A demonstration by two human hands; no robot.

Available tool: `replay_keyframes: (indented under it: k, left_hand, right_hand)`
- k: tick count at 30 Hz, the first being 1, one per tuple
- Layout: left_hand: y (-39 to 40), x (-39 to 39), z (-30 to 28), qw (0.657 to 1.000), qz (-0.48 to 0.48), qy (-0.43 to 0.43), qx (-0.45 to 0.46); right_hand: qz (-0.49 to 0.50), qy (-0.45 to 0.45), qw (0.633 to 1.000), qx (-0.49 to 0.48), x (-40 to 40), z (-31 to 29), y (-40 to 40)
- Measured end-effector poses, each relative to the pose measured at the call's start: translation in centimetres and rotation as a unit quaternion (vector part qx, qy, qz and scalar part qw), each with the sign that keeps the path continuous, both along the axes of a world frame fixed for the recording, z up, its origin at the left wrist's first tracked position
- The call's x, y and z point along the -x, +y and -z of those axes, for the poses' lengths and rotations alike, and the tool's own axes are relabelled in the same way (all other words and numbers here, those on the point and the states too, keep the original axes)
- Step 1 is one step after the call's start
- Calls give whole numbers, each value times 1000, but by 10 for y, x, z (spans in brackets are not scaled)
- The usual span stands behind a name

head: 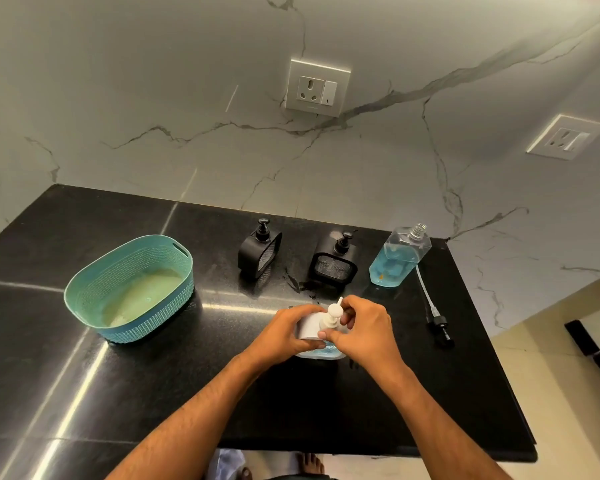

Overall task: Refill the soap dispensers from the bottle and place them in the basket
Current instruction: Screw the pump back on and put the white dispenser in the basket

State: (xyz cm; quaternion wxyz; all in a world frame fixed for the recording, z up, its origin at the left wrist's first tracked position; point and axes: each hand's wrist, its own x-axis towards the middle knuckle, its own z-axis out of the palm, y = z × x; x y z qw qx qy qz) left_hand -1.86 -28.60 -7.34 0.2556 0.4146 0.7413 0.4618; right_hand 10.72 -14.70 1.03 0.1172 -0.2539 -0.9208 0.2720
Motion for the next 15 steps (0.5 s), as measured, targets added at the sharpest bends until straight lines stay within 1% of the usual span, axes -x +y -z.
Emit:
replay_keyframes:
  k: [2,6,9,11,15]
  left_hand:
    - [0,0,1,1000,1,-2,2]
    - [1,1,2,1000,0,-1,-1]
    - [1,1,2,1000,0,-3,3]
    - [0,1,2,1000,0,-3,6]
    - [0,1,2,1000,0,-4,9]
  right_hand:
    - [-1,6,1000,8,0,0,1]
    - [-38,14,999,24,-1,2,-3]
    - [-16,-1,1000,13,0,-1,-1]
    - [-8,-1,1000,25,0,-1,0]
    - [-41,4,998,45,1,-1,-4]
